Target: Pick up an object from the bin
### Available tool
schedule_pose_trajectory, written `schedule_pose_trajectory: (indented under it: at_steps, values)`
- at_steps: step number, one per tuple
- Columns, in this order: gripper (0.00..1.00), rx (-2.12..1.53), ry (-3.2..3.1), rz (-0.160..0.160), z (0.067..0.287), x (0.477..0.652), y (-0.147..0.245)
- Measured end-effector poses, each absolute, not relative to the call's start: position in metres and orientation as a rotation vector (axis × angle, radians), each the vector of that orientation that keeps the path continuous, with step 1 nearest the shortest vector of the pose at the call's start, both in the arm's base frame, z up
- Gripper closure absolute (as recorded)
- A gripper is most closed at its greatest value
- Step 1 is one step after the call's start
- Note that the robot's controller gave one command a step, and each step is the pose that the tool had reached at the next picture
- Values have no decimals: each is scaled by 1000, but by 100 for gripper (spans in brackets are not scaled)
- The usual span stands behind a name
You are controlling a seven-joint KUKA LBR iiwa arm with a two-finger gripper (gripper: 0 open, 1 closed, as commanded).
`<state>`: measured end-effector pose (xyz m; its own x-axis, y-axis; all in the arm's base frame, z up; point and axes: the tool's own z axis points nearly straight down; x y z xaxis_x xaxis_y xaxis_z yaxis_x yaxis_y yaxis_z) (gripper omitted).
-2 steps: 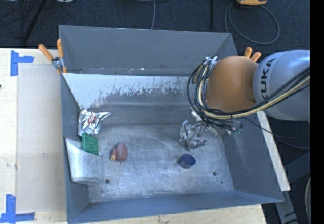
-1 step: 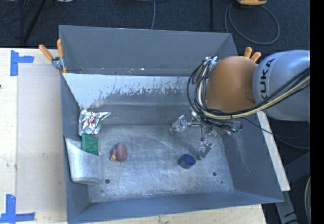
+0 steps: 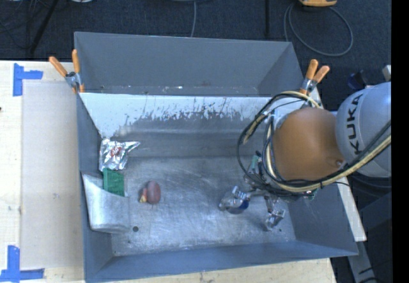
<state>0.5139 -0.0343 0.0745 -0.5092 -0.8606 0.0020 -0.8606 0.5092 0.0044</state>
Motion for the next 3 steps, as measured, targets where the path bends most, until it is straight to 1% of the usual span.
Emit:
schedule_pose_trajectory:
  at_steps: [1,2,3]
  values:
    - [0,1606,-2706,2,77,578,-41]
    - [0,1775,-2594,1,74,569,0]
    - [100,1769,-2598,3,76,570,-2]
